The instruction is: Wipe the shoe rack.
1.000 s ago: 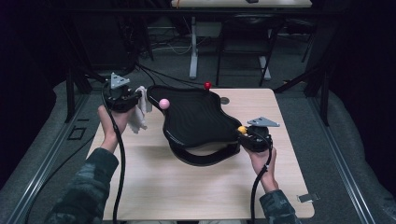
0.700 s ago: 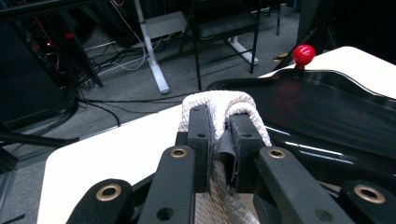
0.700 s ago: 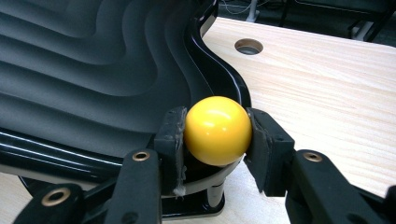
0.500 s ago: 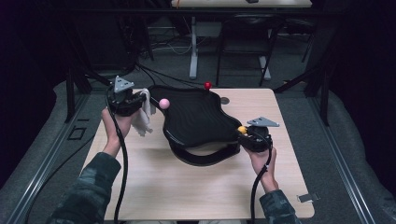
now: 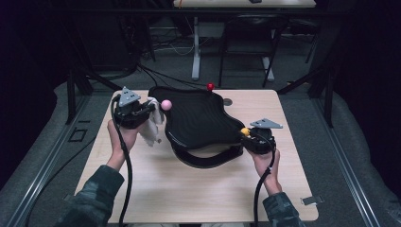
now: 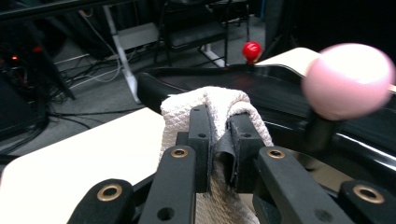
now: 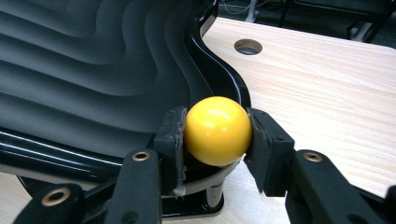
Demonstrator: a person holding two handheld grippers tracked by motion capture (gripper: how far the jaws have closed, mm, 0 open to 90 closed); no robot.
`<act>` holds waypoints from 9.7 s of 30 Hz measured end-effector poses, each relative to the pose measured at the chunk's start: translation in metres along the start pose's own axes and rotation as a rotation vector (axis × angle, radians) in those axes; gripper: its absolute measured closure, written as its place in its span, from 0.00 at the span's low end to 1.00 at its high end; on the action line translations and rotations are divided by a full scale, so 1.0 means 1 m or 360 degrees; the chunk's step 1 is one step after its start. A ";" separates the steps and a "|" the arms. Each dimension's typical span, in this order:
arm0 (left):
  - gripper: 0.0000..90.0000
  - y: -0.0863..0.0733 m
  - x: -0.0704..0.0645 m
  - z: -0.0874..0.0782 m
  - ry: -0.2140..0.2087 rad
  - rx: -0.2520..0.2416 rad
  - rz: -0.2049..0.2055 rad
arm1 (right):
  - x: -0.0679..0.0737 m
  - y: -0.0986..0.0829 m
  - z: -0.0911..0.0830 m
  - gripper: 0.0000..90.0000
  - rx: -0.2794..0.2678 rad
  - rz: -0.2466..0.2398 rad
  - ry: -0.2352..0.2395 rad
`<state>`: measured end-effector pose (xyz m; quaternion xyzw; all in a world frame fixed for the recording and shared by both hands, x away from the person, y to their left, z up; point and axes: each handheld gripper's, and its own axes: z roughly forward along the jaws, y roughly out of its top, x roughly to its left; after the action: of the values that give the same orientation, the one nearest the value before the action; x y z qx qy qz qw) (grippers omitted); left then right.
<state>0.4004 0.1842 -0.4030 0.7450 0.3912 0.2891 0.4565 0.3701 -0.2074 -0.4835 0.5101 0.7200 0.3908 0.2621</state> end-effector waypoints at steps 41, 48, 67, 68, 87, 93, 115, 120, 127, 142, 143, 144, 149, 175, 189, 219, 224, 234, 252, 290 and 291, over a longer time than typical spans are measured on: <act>0.91 0.021 0.041 0.015 0.0095 0.0094 -0.0044 | -0.002 0.001 0.001 0.66 0.0001 -0.0011 0.0005; 0.91 0.021 0.051 0.026 0.0129 0.0136 -0.0067 | -0.003 0.001 0.001 0.66 0.0003 -0.0014 0.0005; 0.91 -0.024 0.054 0.021 0.0077 0.0235 -0.0121 | -0.003 0.001 0.001 0.66 0.0011 -0.0014 0.0013; 0.91 -0.026 0.053 0.020 0.0072 0.0233 -0.0125 | -0.003 0.001 0.000 0.66 0.0011 -0.0015 0.0012; 0.90 -0.075 0.021 -0.005 0.0021 0.0276 -0.0087 | -0.003 0.002 0.000 0.66 0.0025 -0.0020 0.0019; 0.90 -0.094 0.016 -0.016 0.0009 0.0287 -0.0128 | -0.004 0.003 -0.001 0.66 0.0041 -0.0029 0.0033; 0.90 -0.115 0.006 -0.030 -0.0015 0.0337 -0.0188 | -0.008 0.009 -0.018 0.65 0.0034 -0.0065 0.0068; 0.90 -0.116 0.009 -0.031 -0.0015 0.0330 -0.0210 | -0.006 0.008 -0.015 0.66 0.0066 -0.0075 0.0058; 0.89 -0.117 0.008 -0.031 -0.0027 0.0331 -0.0207 | -0.006 0.008 -0.012 0.66 0.0087 -0.0101 0.0051; 0.89 -0.121 0.009 -0.034 -0.0013 0.0337 -0.0219 | -0.031 0.011 -0.006 0.65 0.0084 -0.0074 0.0069; 0.89 -0.121 0.009 -0.034 -0.0016 0.0341 -0.0220 | -0.034 0.010 -0.004 0.64 0.0073 -0.0065 0.0076; 0.89 -0.122 0.009 -0.033 -0.0019 0.0344 -0.0222 | -0.037 0.010 -0.004 0.62 0.0068 -0.0047 0.0077; 0.89 -0.122 0.010 -0.034 -0.0011 0.0341 -0.0222 | -0.033 0.013 -0.007 0.63 0.0104 -0.0045 0.0016; 0.90 -0.120 0.011 -0.037 -0.0010 0.0309 -0.0237 | -0.033 0.019 -0.011 0.71 0.0180 -0.0013 -0.0003; 0.90 -0.121 0.013 -0.038 -0.0005 0.0308 -0.0246 | -0.035 0.022 -0.003 0.70 0.0143 0.0021 -0.0022; 0.90 -0.122 0.016 -0.035 -0.0015 0.0335 -0.0247 | -0.040 0.040 0.026 0.79 0.0129 0.0022 -0.0099; 0.90 -0.122 0.016 -0.035 -0.0016 0.0335 -0.0248 | -0.041 0.043 0.031 0.79 0.0120 0.0018 -0.0104; 0.90 -0.122 0.016 -0.035 -0.0032 0.0345 -0.0249 | -0.047 0.041 0.028 0.69 0.0140 0.0038 -0.0106; 0.89 -0.122 0.014 -0.033 -0.0034 0.0346 -0.0245 | -0.030 0.005 -0.002 0.65 0.0092 0.0028 0.0028; 0.89 -0.123 0.012 -0.029 -0.0050 0.0370 -0.0226 | -0.028 0.032 0.041 0.64 0.0028 0.0083 -0.0007; 0.89 -0.123 0.012 -0.029 -0.0051 0.0369 -0.0225 | -0.029 0.034 0.044 0.64 0.0024 0.0078 -0.0005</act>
<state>0.3444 0.2420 -0.5015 0.7678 0.4662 0.1971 0.3928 0.4321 -0.2156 -0.4802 0.5303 0.7097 0.3909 0.2497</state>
